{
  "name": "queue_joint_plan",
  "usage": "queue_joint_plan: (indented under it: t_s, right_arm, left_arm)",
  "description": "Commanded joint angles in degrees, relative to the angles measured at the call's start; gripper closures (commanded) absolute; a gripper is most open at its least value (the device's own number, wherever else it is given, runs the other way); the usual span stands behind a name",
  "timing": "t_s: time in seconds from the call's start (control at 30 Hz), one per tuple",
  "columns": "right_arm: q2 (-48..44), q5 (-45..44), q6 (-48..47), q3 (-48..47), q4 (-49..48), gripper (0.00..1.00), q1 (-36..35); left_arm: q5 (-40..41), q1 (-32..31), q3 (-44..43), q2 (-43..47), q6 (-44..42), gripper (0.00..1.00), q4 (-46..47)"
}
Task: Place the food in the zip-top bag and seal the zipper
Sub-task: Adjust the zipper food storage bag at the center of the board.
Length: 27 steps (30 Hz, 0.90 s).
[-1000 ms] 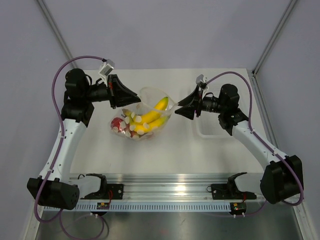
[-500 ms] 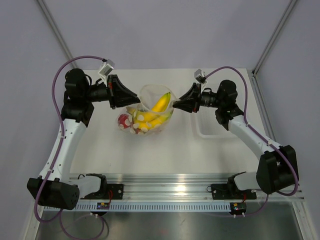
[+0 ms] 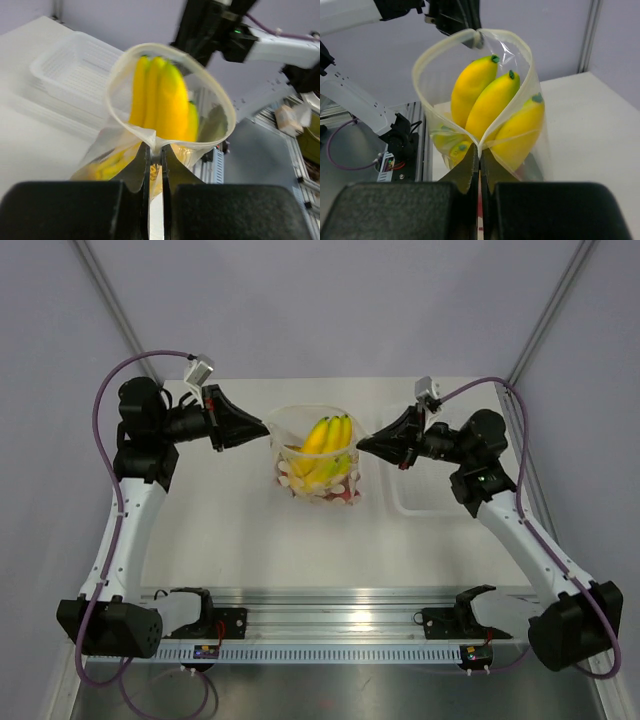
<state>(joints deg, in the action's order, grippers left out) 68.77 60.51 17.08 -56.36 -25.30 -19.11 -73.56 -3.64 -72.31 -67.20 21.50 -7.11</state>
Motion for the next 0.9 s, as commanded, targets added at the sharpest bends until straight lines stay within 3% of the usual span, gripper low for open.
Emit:
queue_joint_plan:
  t_s: [0.0, 0.07, 0.17, 0.27, 0.4, 0.47, 0.5, 0.57, 0.7, 0.87]
  right_arm:
    - [-6.99, -6.01, -4.5, -1.83, 2.86, 1.0, 0.22]
    - [-1.75, -6.2, -8.81, -1.91, 12.53, 1.0, 0.13]
    - [4.86, -3.39, -7.16, -2.18, 14.5, 1.0, -0.83]
    - [3.66, -7.75, -8.9, -5.84, 15.8, 1.0, -5.4]
    - [0.49, -10.58, -10.22, -6.93, 14.94, 1.0, -6.64]
    - [1.44, -16.61, -12.85, -3.6, 15.19, 1.0, -6.55]
    - [2.84, -18.65, -15.73, -3.84, 20.15, 1.0, -6.55]
    - [6.72, -16.93, -18.64, -7.34, 27.46, 1.0, -6.55]
    - [4.88, -17.34, -16.04, -2.89, 20.67, 1.0, -6.64]
    - [8.04, -21.13, -19.1, -3.58, 27.12, 1.0, -6.64]
  left_arm:
    - [9.45, 0.92, -1.0, 1.38, -0.29, 1.0, -0.32]
    - [10.8, 0.3, 1.72, -1.77, -0.14, 1.0, -0.97]
    - [9.23, -1.53, 6.65, -5.74, 4.57, 1.0, 1.47]
    - [7.91, -3.47, 5.96, -7.25, 9.25, 1.0, 6.67]
    - [10.25, -3.39, 4.55, -0.24, 10.68, 1.0, 12.47]
    - [14.47, -3.31, 6.65, 1.27, 5.7, 1.0, 8.38]
    - [16.76, -3.13, 6.75, 1.11, 4.27, 1.0, 6.08]
    - [10.76, -0.59, 7.44, -0.91, 6.69, 1.0, 6.22]
    - [13.69, 1.35, 10.88, 1.1, 7.0, 1.0, 8.1]
    - [16.16, 1.27, 10.53, -2.48, 1.8, 1.0, -1.12]
